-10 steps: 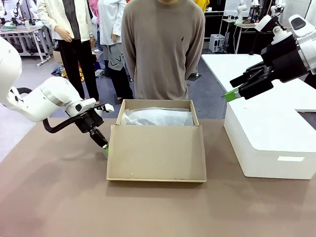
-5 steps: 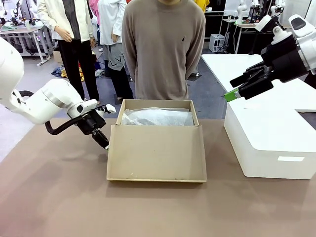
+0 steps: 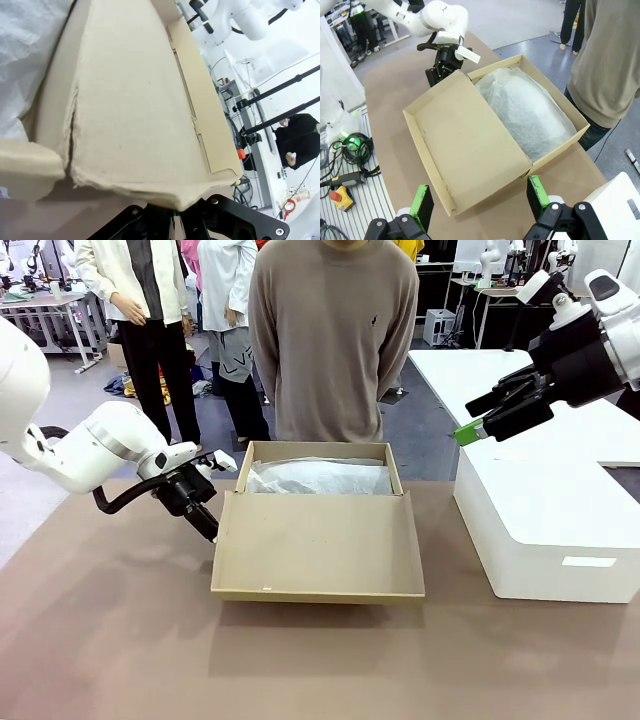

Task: Pack the shoes into the box.
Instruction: Close the Shoes Box.

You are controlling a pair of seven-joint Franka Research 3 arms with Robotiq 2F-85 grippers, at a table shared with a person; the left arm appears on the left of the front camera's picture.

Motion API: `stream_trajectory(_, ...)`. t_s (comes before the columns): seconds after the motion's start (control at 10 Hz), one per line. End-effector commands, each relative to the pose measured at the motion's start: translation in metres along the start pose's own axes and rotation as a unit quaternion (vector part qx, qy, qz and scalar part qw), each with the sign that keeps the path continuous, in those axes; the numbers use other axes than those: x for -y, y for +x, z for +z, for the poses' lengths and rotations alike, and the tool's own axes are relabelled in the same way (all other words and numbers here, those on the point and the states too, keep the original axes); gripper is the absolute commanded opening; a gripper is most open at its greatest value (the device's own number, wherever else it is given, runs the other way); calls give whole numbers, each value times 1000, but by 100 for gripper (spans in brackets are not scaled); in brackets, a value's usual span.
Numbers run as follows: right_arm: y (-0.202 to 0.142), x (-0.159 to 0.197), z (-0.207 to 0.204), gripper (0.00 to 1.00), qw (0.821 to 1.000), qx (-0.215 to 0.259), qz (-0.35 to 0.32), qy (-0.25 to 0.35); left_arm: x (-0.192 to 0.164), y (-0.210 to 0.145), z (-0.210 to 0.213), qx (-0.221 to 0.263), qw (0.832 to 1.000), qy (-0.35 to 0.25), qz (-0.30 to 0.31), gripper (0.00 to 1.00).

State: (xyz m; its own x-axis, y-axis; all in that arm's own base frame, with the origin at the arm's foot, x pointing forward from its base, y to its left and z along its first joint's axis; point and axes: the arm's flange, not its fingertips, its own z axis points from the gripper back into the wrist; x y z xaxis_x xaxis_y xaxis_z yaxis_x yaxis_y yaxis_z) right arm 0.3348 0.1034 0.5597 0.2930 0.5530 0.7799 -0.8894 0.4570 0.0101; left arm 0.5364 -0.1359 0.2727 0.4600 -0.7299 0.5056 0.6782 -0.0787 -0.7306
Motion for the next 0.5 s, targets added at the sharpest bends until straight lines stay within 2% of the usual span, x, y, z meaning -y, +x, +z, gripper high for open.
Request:
stream_trajectory(0.0,-1,3,-2,100,1000,15,9,10,1,3,6,21,999,-27,-12,0)
stream_trajectory(0.4,-1,3,-2,100,1000,15,9,10,13,9,16,62,995,-72,-16,0)
